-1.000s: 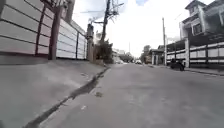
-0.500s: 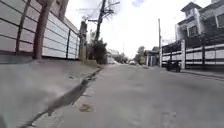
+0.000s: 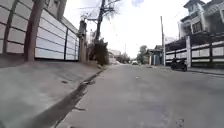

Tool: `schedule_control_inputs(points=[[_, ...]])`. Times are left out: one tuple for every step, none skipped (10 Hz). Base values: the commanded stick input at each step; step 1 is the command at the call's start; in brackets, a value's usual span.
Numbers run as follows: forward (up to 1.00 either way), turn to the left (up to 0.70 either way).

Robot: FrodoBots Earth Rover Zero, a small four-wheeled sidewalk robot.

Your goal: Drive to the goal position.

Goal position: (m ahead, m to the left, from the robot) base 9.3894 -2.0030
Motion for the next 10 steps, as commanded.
schedule_control_inputs(points=[[1.0, -0.03], [1.0, -0.02], [1.0, -0.03], [1.0, -0.03], [1.0, -0.03], [1.0, -0.03], [1.0, -0.03], [1.0, -0.03], [1.0, -0.03], [1.0, -0.03]])
